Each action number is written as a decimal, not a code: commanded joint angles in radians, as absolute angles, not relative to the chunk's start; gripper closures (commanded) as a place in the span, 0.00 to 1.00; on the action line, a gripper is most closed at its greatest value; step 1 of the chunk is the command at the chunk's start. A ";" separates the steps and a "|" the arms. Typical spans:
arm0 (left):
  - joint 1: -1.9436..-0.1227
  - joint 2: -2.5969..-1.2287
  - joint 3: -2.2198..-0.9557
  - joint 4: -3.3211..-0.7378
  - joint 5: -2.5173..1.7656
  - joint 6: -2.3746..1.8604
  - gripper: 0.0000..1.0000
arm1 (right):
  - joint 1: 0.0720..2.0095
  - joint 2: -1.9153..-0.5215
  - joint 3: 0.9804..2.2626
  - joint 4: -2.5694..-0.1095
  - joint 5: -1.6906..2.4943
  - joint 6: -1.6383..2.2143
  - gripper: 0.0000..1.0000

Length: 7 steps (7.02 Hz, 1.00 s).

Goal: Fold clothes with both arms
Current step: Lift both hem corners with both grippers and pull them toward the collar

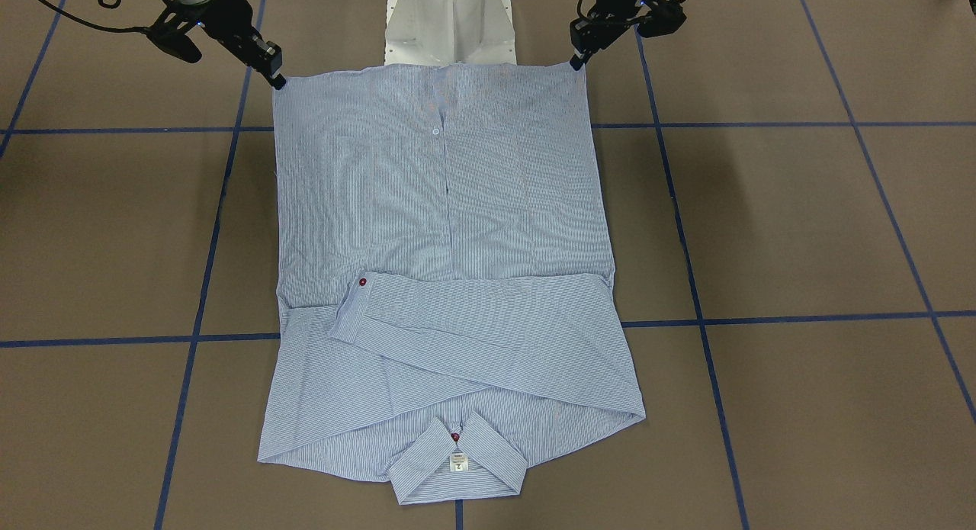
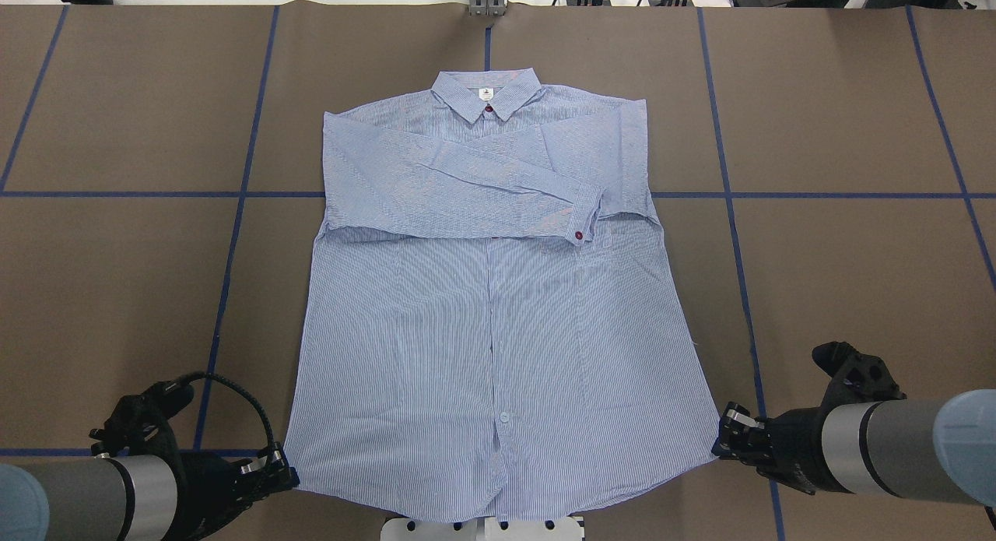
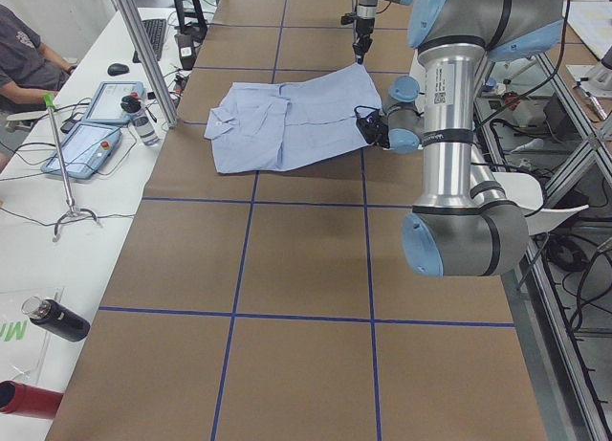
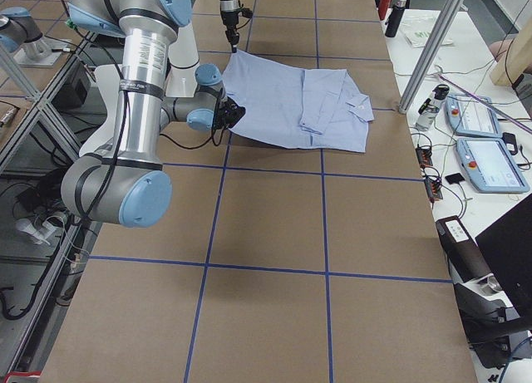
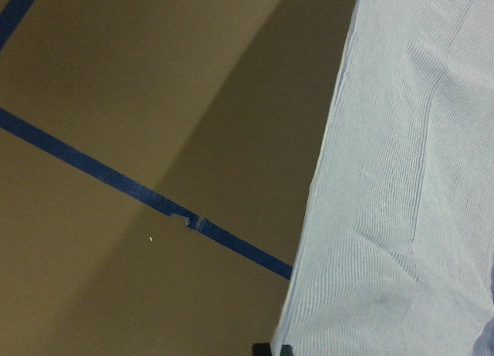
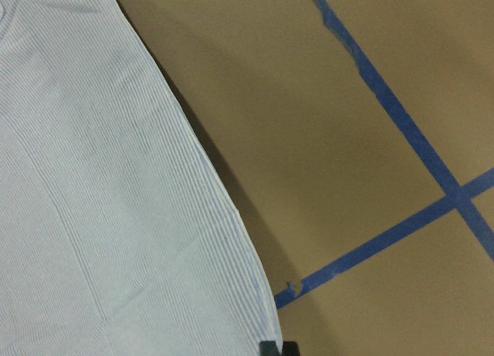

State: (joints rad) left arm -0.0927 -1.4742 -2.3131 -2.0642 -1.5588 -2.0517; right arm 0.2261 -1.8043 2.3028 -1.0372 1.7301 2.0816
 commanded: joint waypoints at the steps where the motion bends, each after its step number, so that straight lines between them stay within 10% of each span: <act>1: -0.162 -1.482 -2.341 -2.060 -1.655 -2.049 1.00 | 0.224 -1.804 2.324 -1.037 1.750 2.085 1.00; 4: -0.341 -1.543 -2.320 -2.057 -1.719 -1.889 1.00 | 0.473 -1.735 2.288 -1.060 1.922 2.060 1.00; 7: -0.590 -1.844 -2.119 -1.940 -1.868 -1.848 1.00 | 0.760 -1.331 2.070 -1.407 2.143 1.854 1.00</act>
